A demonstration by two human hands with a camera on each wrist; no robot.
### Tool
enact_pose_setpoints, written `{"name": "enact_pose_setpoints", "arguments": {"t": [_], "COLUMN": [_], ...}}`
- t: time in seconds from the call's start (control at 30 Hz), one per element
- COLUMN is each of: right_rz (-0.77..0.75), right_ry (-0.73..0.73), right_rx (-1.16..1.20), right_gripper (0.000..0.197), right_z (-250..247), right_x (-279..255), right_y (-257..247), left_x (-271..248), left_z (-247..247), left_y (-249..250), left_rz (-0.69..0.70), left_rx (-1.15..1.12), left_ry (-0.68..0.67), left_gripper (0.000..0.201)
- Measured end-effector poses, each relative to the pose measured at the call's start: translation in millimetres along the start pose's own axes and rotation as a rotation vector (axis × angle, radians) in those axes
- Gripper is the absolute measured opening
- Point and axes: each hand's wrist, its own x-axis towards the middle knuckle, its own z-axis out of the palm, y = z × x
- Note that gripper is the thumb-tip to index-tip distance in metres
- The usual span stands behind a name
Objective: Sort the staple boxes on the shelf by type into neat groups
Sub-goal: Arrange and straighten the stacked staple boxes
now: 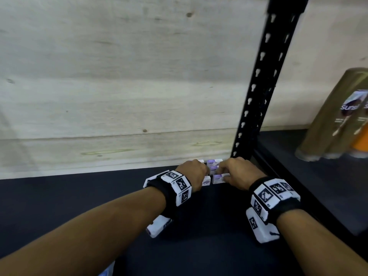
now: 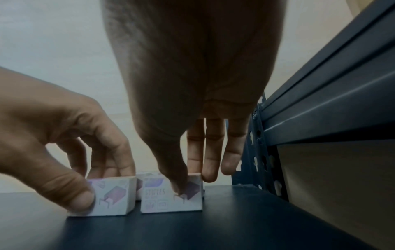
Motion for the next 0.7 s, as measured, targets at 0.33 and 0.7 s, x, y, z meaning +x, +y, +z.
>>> {"name": "enact_pose_setpoints", "arguments": {"t": [0.33,0.7], "right_rz": [0.016,-0.043], "right_ry": [-0.004,-0.174], "right_rx": [-0.013,-0.092], "right_gripper": [0.01,0.01], "right_z": [-3,2], "right_x": [-32,-112], "right_y": [-8,-32], "left_x": [-33,-113], "left_z": [-14,-4], "left_y": [12,41], "left_rz": [0.005,0.032], "left_rx": [-0.083,-0.168], "left_ry": [0.003,-0.111], "left_gripper": [0.021,0.019]}}
